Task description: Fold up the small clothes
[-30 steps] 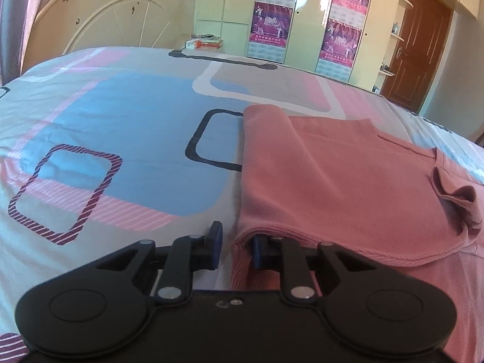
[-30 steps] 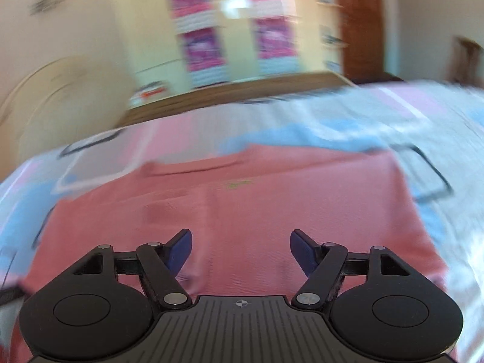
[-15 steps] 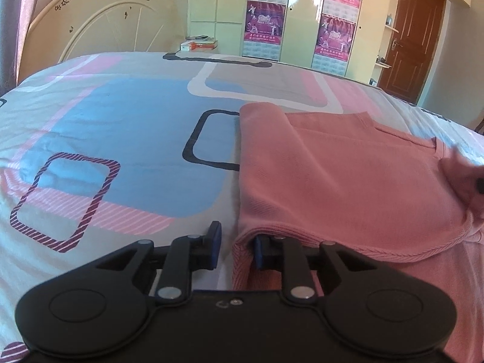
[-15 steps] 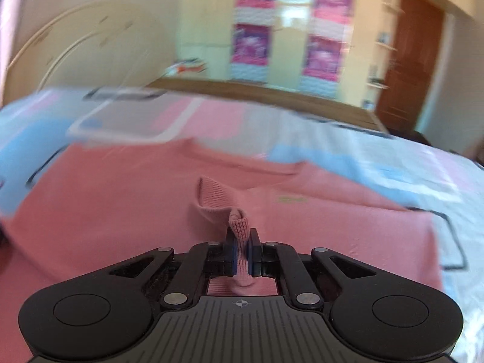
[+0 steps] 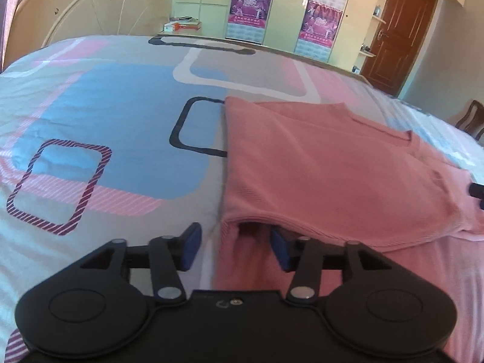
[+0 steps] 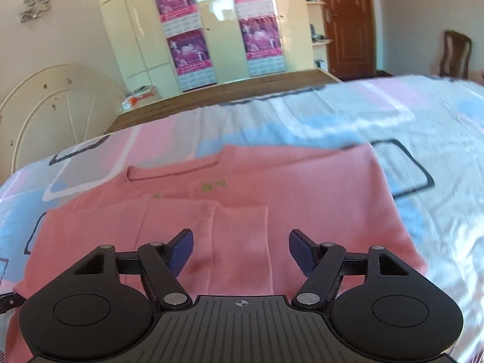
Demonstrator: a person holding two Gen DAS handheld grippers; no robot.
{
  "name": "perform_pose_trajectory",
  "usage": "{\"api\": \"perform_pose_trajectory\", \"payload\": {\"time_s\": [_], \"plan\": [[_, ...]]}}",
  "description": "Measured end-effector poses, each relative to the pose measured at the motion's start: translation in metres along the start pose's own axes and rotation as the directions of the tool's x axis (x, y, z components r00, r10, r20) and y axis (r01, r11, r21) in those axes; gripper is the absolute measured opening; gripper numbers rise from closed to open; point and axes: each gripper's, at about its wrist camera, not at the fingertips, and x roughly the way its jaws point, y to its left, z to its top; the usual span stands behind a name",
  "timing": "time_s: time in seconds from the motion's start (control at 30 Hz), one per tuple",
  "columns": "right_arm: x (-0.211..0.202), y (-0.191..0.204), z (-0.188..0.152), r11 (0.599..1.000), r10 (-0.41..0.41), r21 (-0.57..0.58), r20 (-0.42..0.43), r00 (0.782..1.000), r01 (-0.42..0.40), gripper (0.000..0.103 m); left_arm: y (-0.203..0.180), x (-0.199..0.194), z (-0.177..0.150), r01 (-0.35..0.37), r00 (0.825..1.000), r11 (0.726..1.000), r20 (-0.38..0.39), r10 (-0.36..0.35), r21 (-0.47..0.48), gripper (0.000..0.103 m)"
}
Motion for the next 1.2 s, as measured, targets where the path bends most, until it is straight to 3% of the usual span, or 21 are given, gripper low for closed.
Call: {"api": "perform_pose_trajectory", "payload": {"time_s": [0.13, 0.3, 0.37, 0.5, 0.57, 0.63, 0.67, 0.73, 0.83, 0.9, 0.93, 0.97, 1.07, 1.2], "plan": [[0.027, 0.006, 0.002, 0.998, -0.013, -0.061, -0.048, 0.999, 0.010, 0.069, -0.006, -0.005, 0.011, 0.034, 0.999, 0.999, 0.019, -0.034, -0.038, 0.057], [0.049, 0.004, -0.001, 0.999, -0.015, -0.051, -0.086, 0.996, 0.011, 0.069, -0.016, 0.017, 0.042, 0.030, 0.999, 0.997, 0.039, -0.027, -0.074, 0.058], [0.055, 0.005, -0.002, 0.998, -0.005, -0.058, -0.101, 0.995, -0.001, 0.050, -0.020, 0.032, 0.053, 0.014, 0.999, 0.998, 0.035, -0.012, -0.067, 0.058], [0.059, 0.015, -0.002, 0.994, 0.014, -0.103, -0.111, 0.994, -0.025, 0.031, -0.022, 0.071, 0.071, -0.025, 0.999, 0.997, 0.020, 0.027, -0.069, 0.052], [0.058, 0.020, -0.001, 0.991, 0.021, -0.130, -0.103, 0.994, -0.034, 0.018, -0.016, 0.086, 0.075, -0.052, 0.998, 0.994, 0.019, 0.054, -0.095, 0.040], [0.053, 0.025, 0.001, 0.986, 0.018, -0.165, -0.065, 0.998, -0.028, 0.016, -0.012, 0.093, 0.076, -0.063, 0.997, 0.993, 0.029, 0.066, -0.096, 0.030], [0.049, 0.026, 0.002, 0.983, 0.012, -0.181, -0.032, 0.999, -0.018, 0.015, -0.013, 0.093, 0.075, -0.072, 0.996, 0.994, 0.043, 0.076, -0.085, 0.022], [0.049, 0.026, 0.001, 0.975, -0.030, -0.218, 0.018, 0.999, 0.033, 0.015, -0.011, 0.095, 0.074, -0.075, 0.995, 0.994, 0.056, 0.080, -0.085, 0.020], [0.068, 0.016, -0.005, 0.980, -0.058, -0.196, -0.056, 0.997, 0.046, 0.015, -0.008, 0.096, 0.075, -0.074, 0.995, 0.992, 0.063, 0.080, -0.100, 0.020], [0.065, 0.019, -0.006, 0.977, -0.071, -0.206, -0.035, 0.997, 0.062, 0.021, -0.010, 0.094, 0.077, -0.082, 0.995, 0.992, 0.051, 0.087, -0.095, 0.023], [0.062, 0.019, -0.005, 0.978, -0.076, -0.195, -0.021, 0.997, 0.070, 0.036, -0.012, 0.092, 0.078, -0.083, 0.995, 0.993, 0.047, 0.087, -0.087, 0.024], [0.055, 0.018, -0.004, 0.981, -0.079, -0.180, 0.003, 0.997, 0.078, 0.039, -0.014, 0.089, 0.078, -0.088, 0.995, 0.993, 0.044, 0.092, -0.079, 0.028], [0.038, 0.019, 0.001, 0.982, -0.059, -0.176, 0.050, 0.997, 0.067, 0.040, -0.021, 0.080, 0.077, -0.093, 0.995, 0.994, 0.038, 0.095, -0.057, 0.034], [0.022, 0.027, 0.004, 0.982, -0.004, -0.190, 0.046, 0.999, 0.012, 0.040, -0.039, 0.063, 0.068, -0.094, 0.995, 0.995, 0.043, 0.095, -0.012, 0.045]]}}
